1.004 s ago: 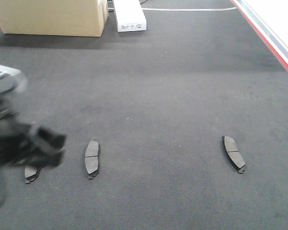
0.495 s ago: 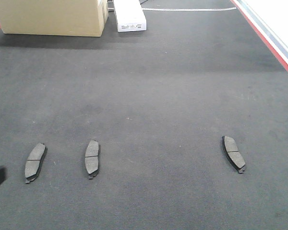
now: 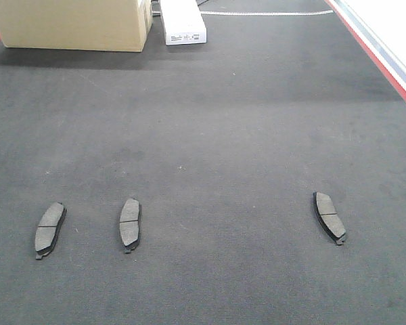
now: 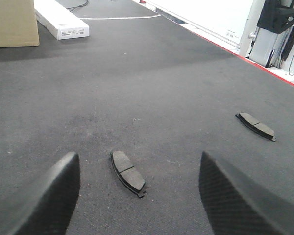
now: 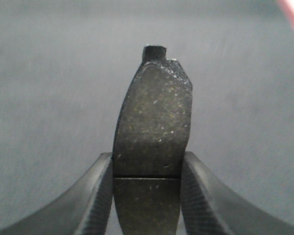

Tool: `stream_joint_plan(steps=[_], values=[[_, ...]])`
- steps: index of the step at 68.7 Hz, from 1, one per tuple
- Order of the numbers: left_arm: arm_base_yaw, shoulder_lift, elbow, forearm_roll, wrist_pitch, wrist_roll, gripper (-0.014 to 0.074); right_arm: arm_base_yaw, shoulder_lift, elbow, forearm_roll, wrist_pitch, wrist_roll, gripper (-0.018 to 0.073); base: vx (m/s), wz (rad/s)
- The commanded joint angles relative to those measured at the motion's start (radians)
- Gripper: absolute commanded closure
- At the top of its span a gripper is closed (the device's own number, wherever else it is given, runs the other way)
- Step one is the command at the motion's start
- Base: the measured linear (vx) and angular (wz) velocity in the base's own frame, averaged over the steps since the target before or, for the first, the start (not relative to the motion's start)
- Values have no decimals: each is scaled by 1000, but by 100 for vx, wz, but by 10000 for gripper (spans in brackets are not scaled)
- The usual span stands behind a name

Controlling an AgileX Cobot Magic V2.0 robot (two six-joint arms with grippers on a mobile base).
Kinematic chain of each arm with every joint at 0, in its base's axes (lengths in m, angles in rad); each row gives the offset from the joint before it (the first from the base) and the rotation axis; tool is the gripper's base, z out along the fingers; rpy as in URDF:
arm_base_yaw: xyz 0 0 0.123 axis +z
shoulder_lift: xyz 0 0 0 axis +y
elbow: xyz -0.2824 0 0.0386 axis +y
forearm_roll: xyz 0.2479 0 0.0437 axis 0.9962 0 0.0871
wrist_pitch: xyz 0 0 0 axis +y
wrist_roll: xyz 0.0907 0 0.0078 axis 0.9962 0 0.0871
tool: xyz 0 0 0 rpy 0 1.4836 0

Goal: Move and align brake pads A on conveyor
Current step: 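Raise the open left gripper away from the conveyor, then lower the right gripper beside the farther placed pad and release its pad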

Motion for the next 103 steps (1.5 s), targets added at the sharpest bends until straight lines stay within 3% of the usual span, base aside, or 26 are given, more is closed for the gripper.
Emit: stream_joint_plan(steps=[1,19,36,52,70,79,94,103], values=[[-5,14,-23,5,-60,0,94,-3,141,-89,33,-71,3,549,0,0],[-5,14,-23,5,-60,0,94,-3,556,-248,105,-64,3,541,0,0],[-5,14,-23,5,-60,0,94,2,901,-395,107,-20,54,524,0,0],[-5,14,-23,5,-60,-1,94,145,1130,-527,99,-26,183,515,0,0],[-5,14,-23,5,-60,-1,94,266,1340,-690,131,9,241,484,0,0],[-5,14,-23,5,-60,-1,94,268,1415,-748,151,30,243,406,0,0],[-5,13,-23,5,-60,-1,94,268,1478,-794,149,45,259,132,0,0],[-5,13,-23,5,-60,-1,94,264,1457,-794,128,45,263,34,0,0]])
